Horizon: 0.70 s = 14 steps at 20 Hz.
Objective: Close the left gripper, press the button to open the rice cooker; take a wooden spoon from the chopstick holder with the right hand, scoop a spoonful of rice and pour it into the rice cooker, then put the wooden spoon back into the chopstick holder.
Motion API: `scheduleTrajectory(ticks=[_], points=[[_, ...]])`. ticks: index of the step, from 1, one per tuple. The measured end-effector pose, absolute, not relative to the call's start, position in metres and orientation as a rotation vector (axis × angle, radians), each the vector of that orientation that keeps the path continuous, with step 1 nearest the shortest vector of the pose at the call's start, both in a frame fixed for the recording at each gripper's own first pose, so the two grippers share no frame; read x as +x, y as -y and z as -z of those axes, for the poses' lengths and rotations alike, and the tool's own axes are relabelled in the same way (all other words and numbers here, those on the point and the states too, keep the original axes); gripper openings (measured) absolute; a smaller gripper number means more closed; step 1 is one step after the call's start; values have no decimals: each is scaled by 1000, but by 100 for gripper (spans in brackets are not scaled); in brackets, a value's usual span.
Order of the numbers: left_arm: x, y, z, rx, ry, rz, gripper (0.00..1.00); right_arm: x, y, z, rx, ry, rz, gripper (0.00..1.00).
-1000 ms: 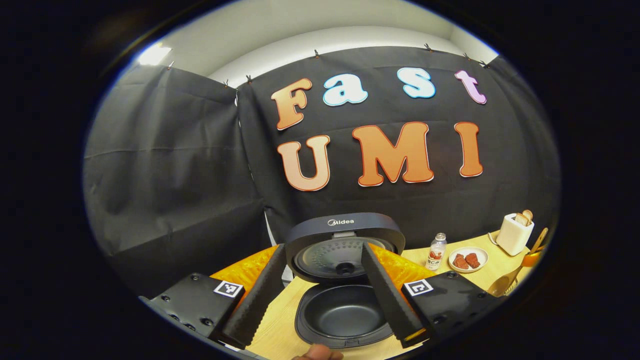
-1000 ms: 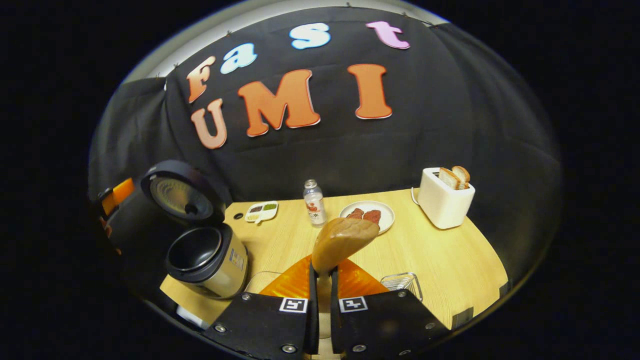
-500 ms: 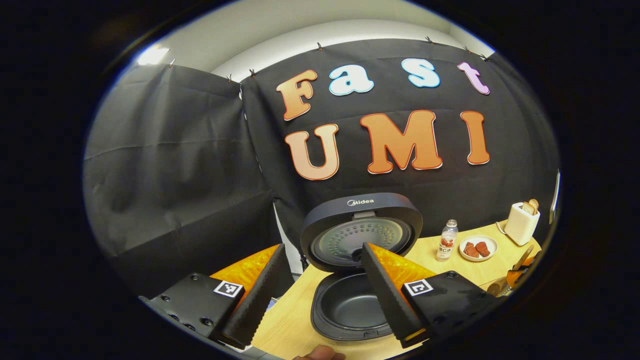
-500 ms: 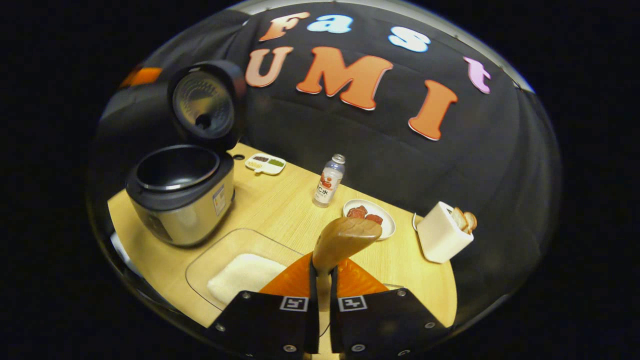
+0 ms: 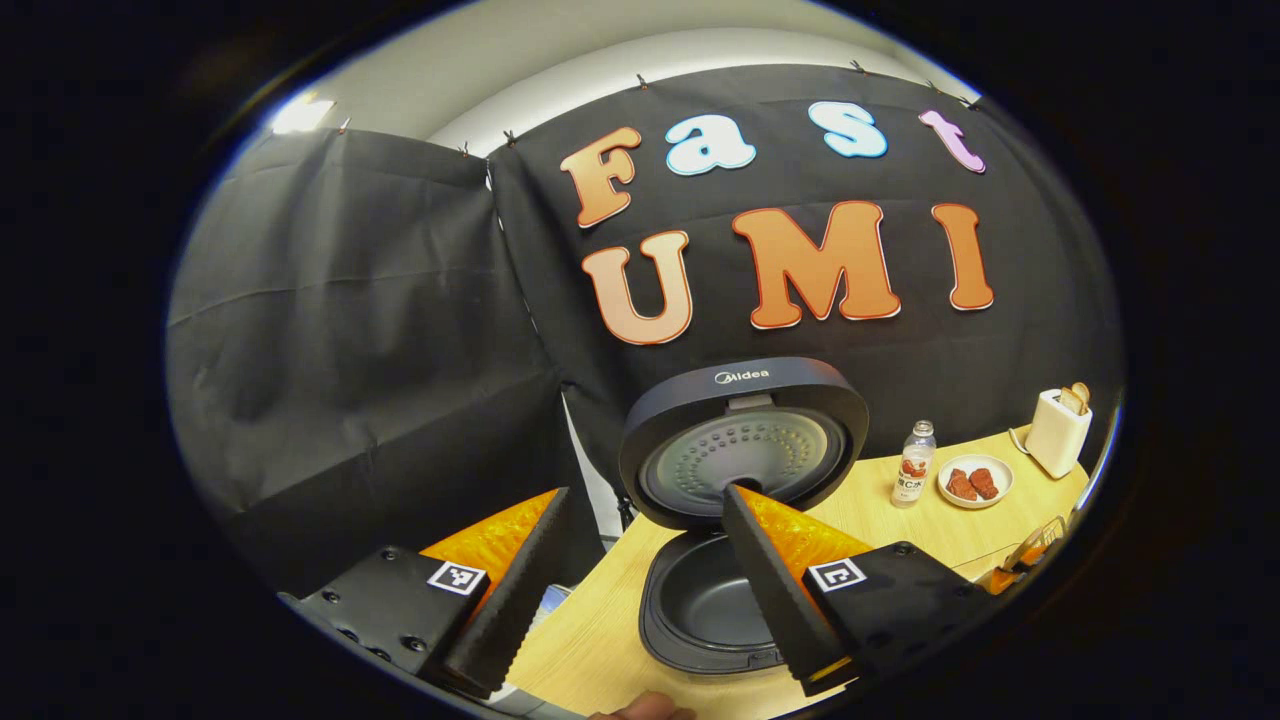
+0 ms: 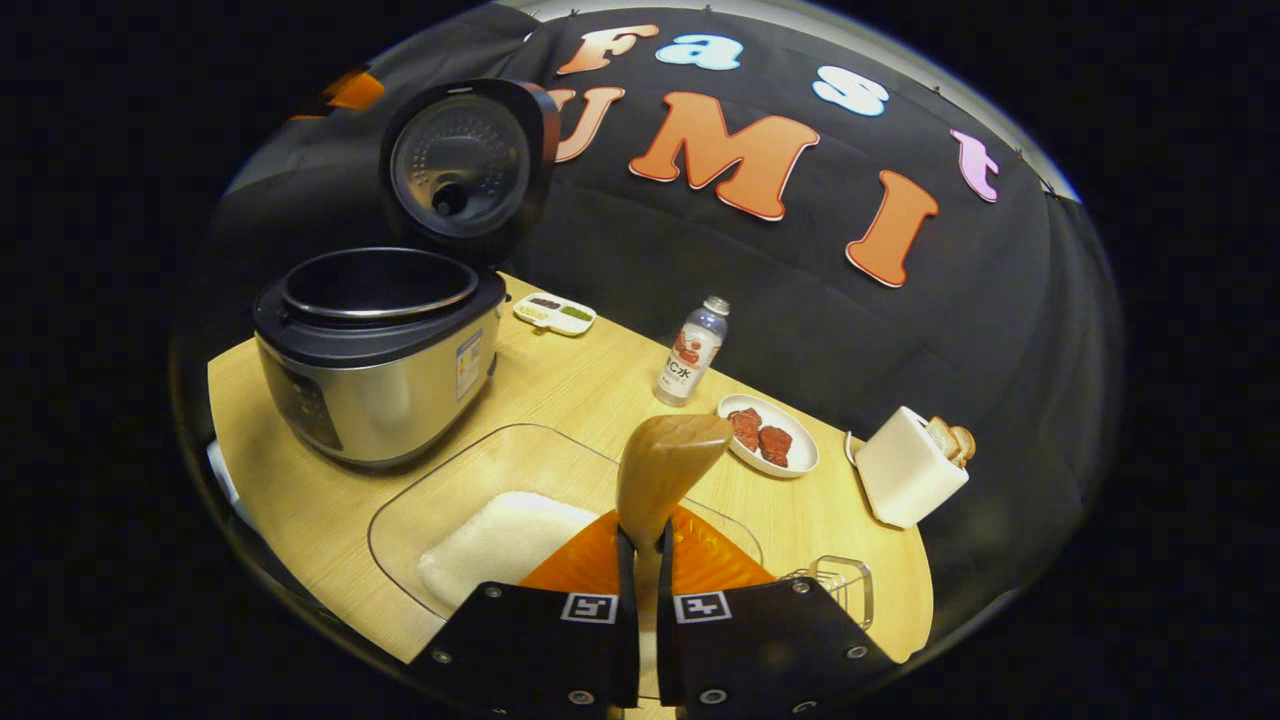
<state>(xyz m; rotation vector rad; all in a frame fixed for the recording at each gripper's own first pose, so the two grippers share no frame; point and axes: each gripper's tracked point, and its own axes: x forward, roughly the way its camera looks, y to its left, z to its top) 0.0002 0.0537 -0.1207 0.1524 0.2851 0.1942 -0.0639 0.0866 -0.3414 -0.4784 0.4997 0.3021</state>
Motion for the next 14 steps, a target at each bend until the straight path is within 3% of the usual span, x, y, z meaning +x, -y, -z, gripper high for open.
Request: scheduleTrajectory(ticks=[4,14], points=[[-6,-59,128,161,-298,-199,96,-63,-92,350,-358,-556,-278,7],[-9,-85,148,119,-355,-239,100,-45,-77,350,44,-675,-139,6]])
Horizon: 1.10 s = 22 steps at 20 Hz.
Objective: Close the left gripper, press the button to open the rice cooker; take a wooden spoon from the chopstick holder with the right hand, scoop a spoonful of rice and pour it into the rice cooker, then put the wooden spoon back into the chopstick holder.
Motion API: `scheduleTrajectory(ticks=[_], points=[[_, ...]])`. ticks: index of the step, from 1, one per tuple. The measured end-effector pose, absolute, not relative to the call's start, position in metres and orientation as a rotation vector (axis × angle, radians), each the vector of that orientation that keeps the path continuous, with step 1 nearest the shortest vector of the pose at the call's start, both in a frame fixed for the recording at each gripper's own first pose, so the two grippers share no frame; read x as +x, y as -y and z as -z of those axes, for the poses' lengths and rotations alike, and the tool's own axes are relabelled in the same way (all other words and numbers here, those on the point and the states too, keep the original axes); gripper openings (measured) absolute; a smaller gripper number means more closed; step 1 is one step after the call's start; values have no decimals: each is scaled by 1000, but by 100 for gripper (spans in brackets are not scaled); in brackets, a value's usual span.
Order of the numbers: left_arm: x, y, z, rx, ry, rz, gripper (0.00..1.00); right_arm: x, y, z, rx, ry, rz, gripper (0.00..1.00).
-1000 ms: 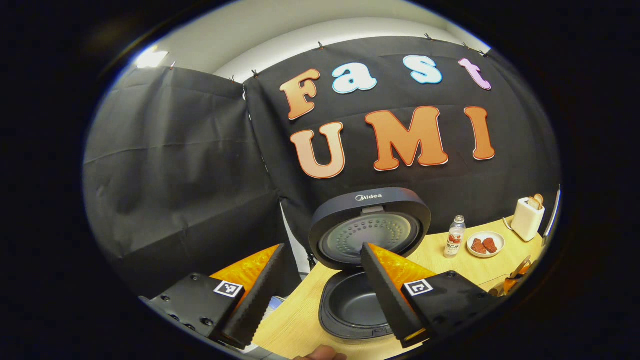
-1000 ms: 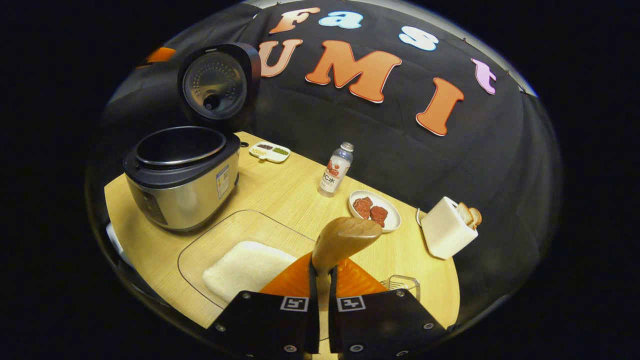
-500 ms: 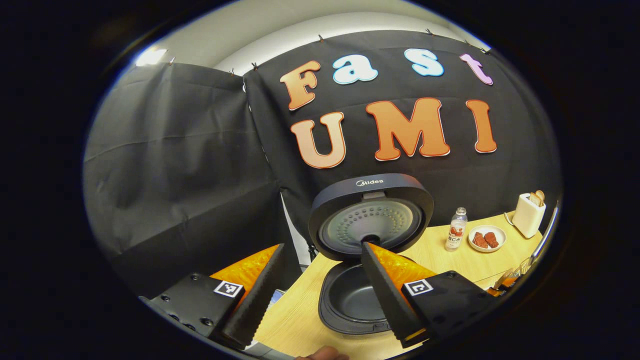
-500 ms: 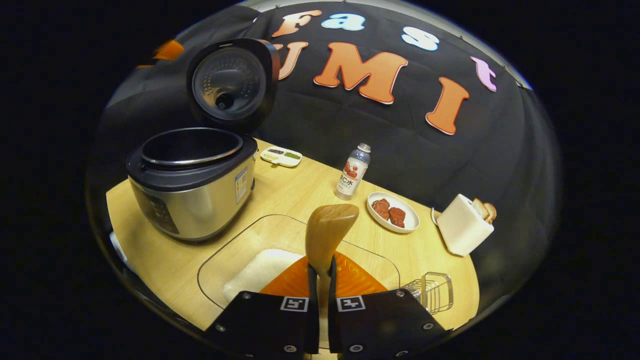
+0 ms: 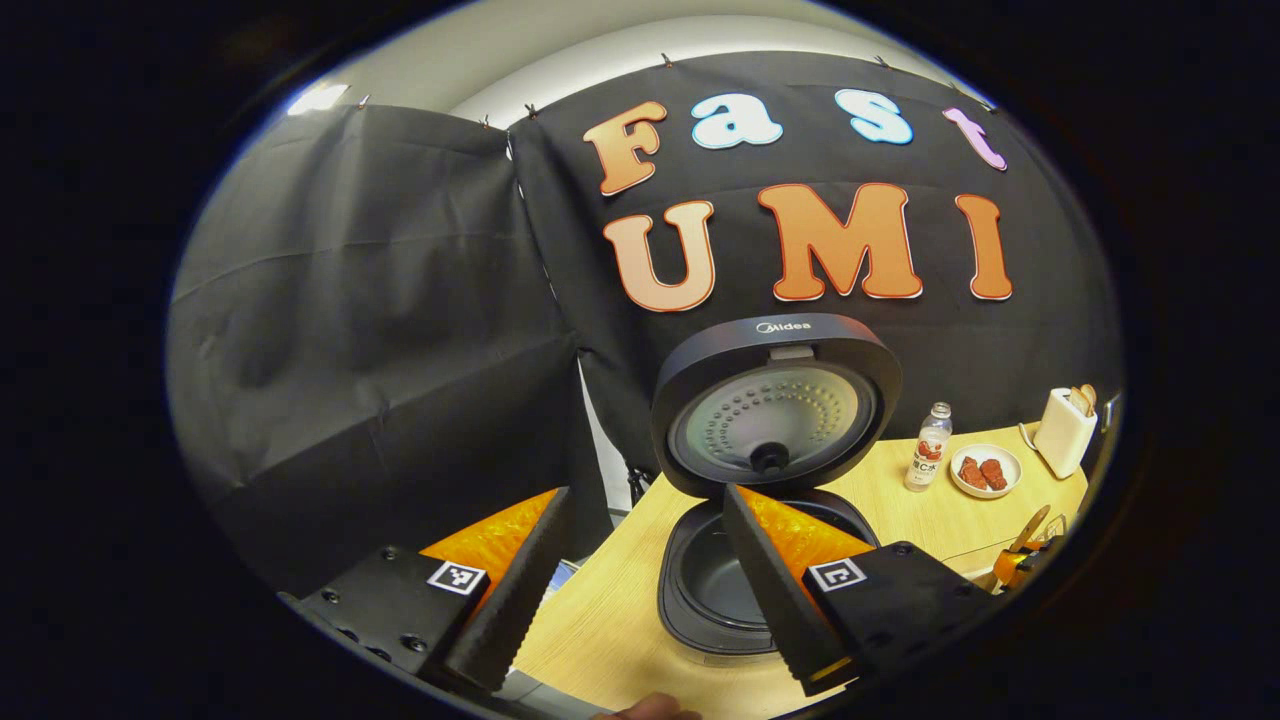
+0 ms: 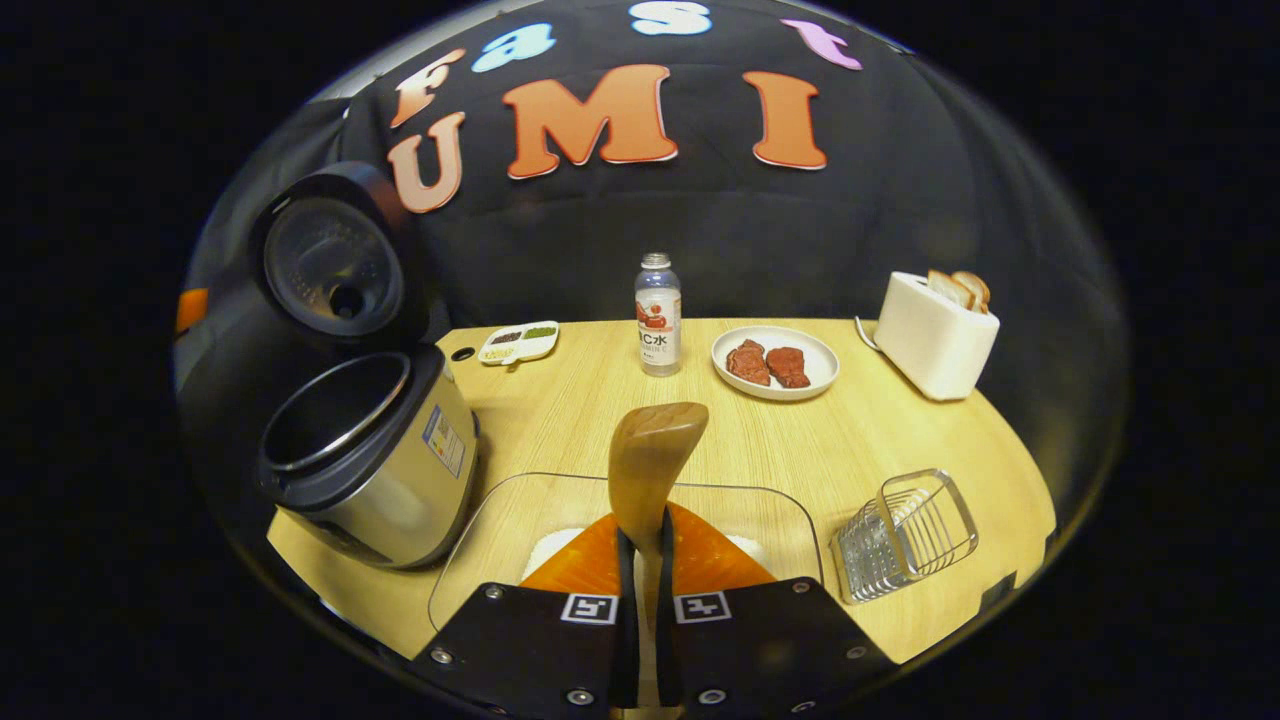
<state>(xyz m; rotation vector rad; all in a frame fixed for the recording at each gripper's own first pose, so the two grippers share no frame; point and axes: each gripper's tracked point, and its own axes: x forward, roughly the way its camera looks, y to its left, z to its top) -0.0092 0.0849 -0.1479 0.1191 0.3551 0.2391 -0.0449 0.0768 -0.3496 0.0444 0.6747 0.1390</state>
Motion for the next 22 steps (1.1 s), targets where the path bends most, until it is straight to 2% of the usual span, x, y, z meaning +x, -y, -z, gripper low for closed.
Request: scheduleTrajectory(ticks=[4,9,10,14,15,18,19,21,22], points=[[-4,-83,149,130,-359,-217,100,-43,-80,353,169,-714,-104,7],[2,-78,153,148,-365,-180,100,-42,-96,354,359,-775,-118,6],[4,-77,153,150,-365,-177,96,-42,-98,353,387,-777,-119,6],[4,-79,151,154,-366,-178,96,-39,-98,356,486,-803,-114,6],[5,-80,151,156,-367,-180,100,-38,-98,357,519,-813,-112,6],[3,-80,151,167,-373,-184,100,-38,-98,357,600,-828,-121,6],[3,-79,151,168,-374,-184,96,-38,-97,358,616,-831,-125,6],[2,-77,151,173,-375,-182,100,-40,-94,360,661,-843,-139,7],[2,-75,149,176,-374,-180,96,-41,-92,361,689,-846,-146,7]])
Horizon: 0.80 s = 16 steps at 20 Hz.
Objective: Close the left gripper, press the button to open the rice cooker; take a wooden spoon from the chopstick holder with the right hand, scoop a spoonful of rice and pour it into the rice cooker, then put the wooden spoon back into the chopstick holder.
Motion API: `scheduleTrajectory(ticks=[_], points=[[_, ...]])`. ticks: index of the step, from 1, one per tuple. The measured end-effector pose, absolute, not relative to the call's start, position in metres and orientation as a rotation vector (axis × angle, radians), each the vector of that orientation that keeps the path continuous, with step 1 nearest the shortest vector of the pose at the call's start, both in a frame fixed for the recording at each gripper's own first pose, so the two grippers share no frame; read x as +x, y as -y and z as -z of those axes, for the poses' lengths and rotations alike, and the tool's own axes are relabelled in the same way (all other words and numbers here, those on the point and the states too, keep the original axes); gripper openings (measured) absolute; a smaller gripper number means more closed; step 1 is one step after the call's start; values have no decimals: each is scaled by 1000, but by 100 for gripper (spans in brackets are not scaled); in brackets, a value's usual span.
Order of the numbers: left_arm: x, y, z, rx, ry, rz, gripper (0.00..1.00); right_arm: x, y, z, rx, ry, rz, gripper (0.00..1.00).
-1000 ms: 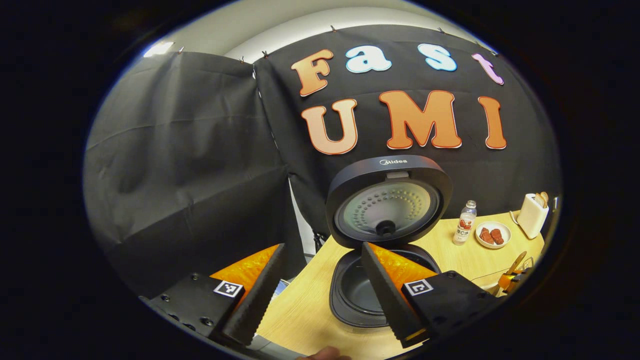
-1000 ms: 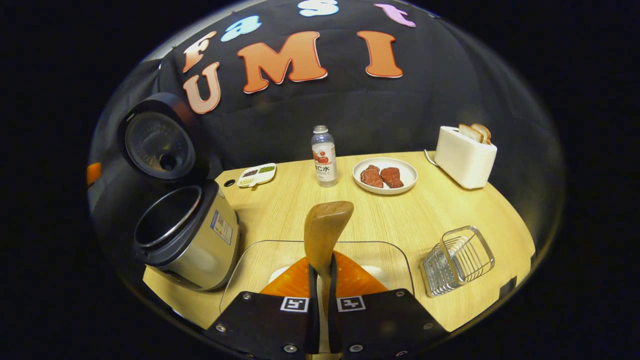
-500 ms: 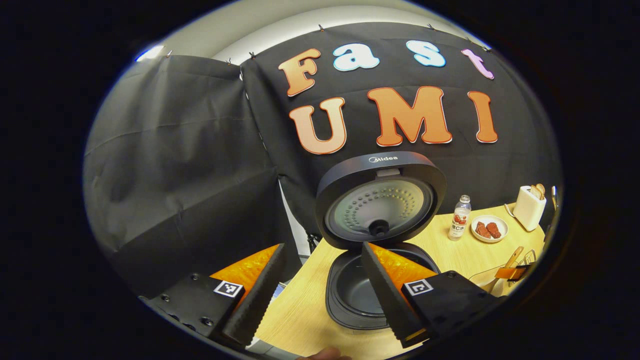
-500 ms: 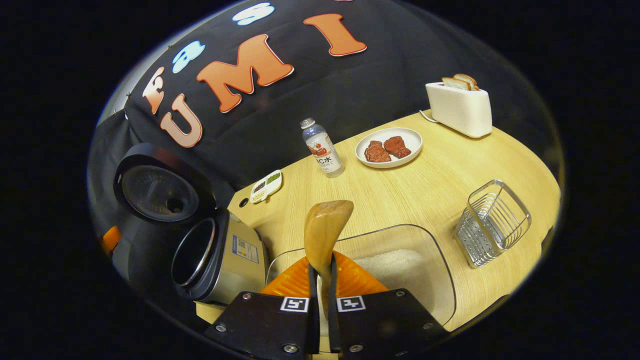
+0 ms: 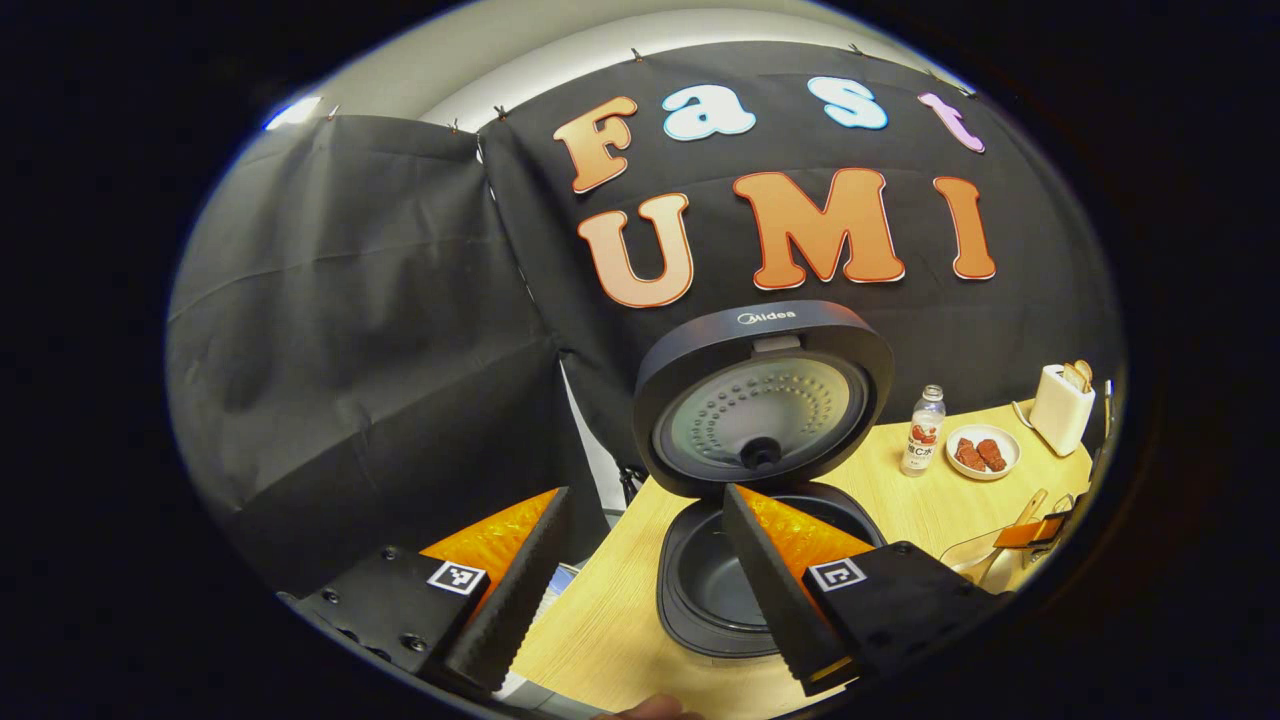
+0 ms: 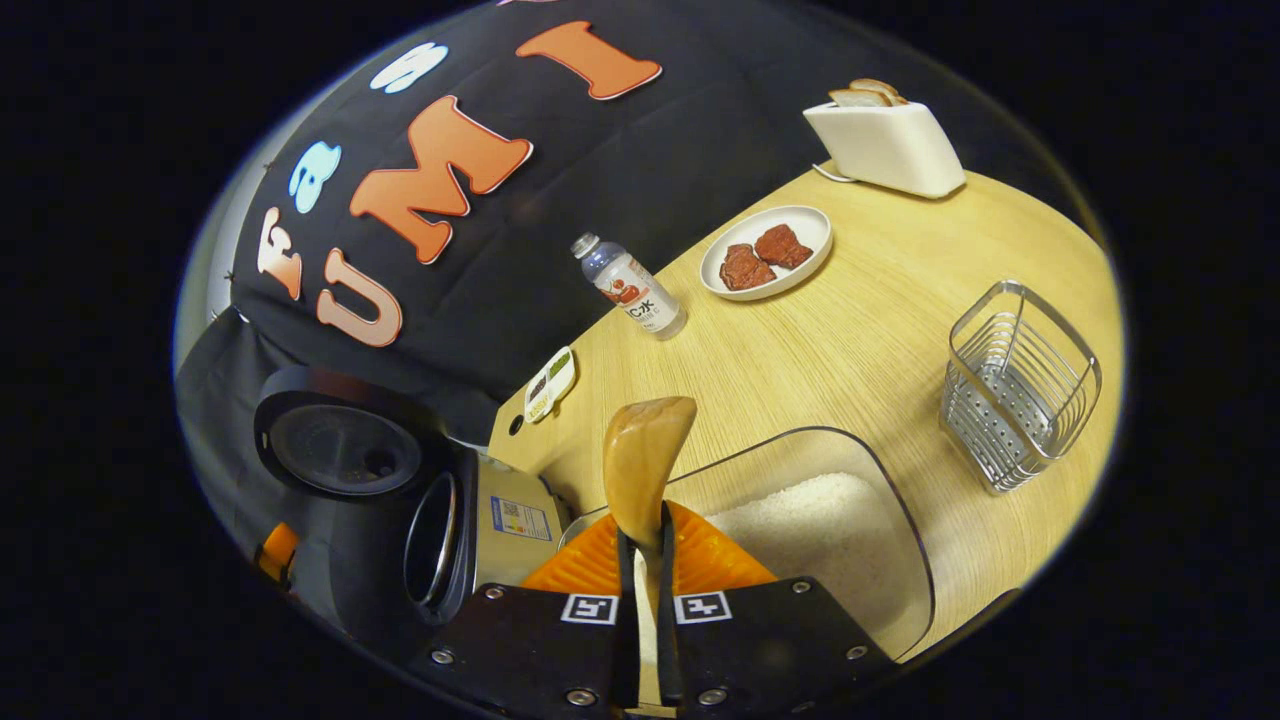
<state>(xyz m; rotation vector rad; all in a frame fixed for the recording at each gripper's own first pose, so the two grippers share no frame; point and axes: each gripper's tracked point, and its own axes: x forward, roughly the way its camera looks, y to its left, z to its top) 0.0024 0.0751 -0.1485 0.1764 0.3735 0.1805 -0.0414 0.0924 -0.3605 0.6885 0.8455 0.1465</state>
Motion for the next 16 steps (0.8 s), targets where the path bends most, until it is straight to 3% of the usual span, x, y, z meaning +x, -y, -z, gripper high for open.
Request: scheduleTrajectory(ticks=[2,3,5,8,16], points=[[4,-68,147,184,-371,-172,100,-45,-86,363,768,-850,-143,6],[4,-65,146,191,-373,-167,96,-46,-83,365,800,-850,-141,6],[5,-59,144,205,-372,-157,100,-48,-78,367,859,-859,-151,6],[9,-45,134,229,-354,-137,96,-51,-65,361,933,-836,-164,6],[9,-23,130,216,-333,-111,98,-42,-33,330,1083,-764,-183,6]])
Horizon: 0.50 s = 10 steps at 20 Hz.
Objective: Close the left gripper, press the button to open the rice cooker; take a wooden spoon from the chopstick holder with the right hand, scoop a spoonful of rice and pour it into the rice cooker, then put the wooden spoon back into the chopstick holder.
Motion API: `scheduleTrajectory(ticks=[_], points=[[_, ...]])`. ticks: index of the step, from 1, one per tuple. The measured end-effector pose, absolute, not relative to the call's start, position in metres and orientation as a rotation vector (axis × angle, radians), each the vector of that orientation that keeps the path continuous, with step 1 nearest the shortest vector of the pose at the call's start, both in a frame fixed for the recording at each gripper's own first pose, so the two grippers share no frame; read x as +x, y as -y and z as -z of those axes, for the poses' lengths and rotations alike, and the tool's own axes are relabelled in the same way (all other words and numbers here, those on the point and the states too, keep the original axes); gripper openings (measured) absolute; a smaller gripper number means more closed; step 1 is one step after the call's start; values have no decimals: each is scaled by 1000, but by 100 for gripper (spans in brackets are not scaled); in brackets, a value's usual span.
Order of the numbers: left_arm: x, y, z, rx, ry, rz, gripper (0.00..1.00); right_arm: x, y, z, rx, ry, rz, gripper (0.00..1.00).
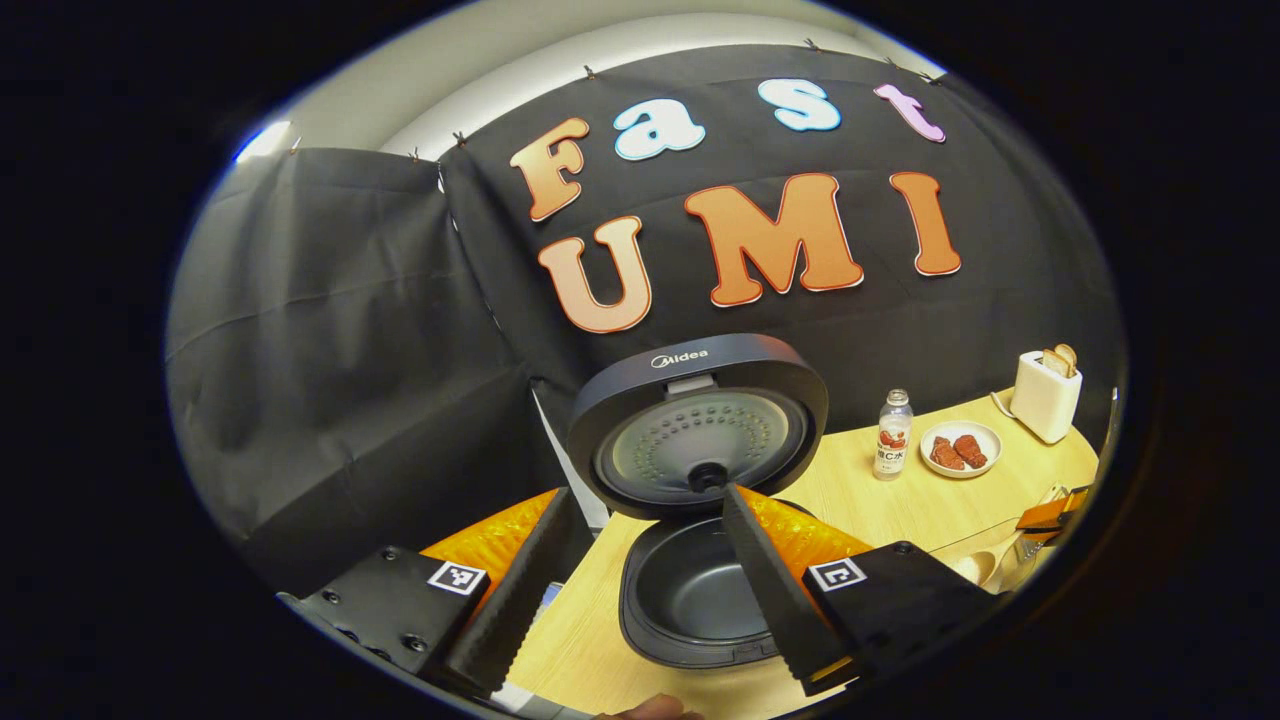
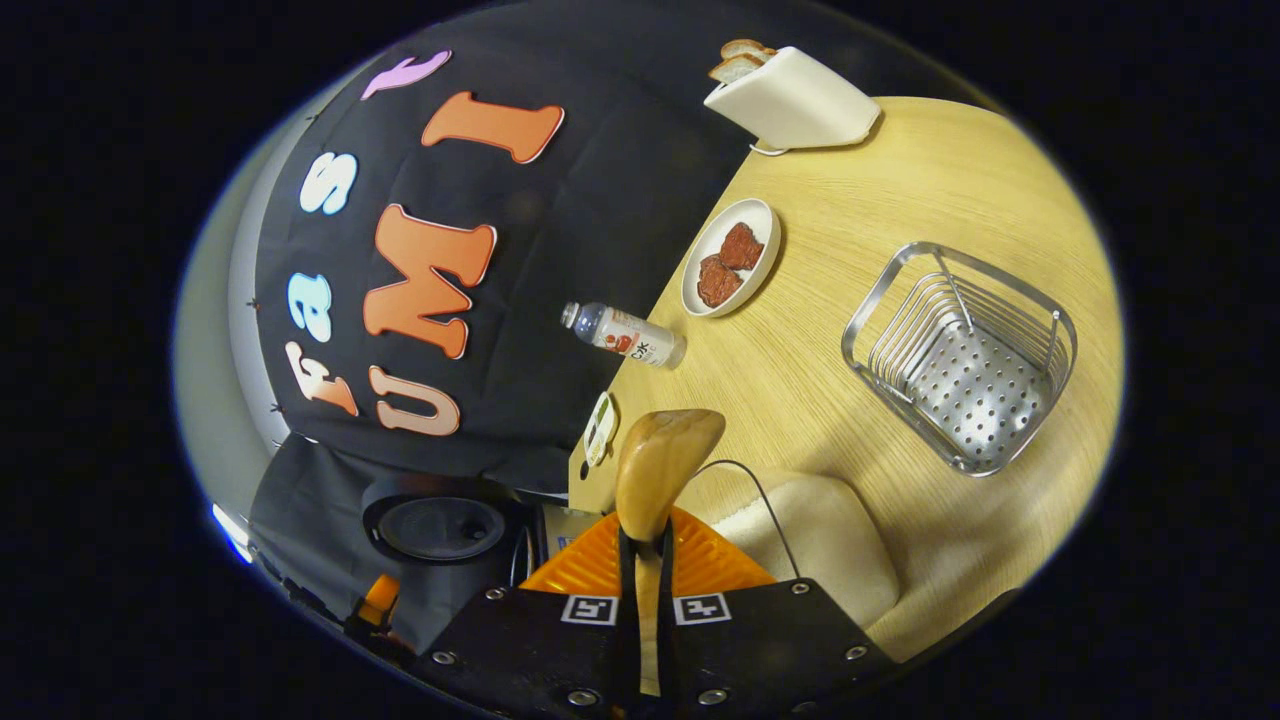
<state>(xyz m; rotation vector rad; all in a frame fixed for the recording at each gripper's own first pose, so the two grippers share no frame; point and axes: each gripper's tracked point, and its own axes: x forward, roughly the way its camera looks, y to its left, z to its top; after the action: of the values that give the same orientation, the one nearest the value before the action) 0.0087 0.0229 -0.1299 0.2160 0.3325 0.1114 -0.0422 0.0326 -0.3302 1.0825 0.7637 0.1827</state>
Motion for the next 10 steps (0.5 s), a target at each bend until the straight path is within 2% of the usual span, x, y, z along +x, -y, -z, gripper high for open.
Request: scheduleTrajectory(ticks=[1,2,3,10], points=[[8,-23,131,207,-334,-116,100,-41,-30,326,1116,-762,-187,6],[8,-25,130,200,-333,-123,96,-40,-27,320,1132,-753,-183,6],[7,-26,131,193,-332,-128,100,-38,-25,315,1158,-745,-191,6],[-1,-44,134,144,-330,-176,100,-24,-25,271,1356,-696,-257,6]])
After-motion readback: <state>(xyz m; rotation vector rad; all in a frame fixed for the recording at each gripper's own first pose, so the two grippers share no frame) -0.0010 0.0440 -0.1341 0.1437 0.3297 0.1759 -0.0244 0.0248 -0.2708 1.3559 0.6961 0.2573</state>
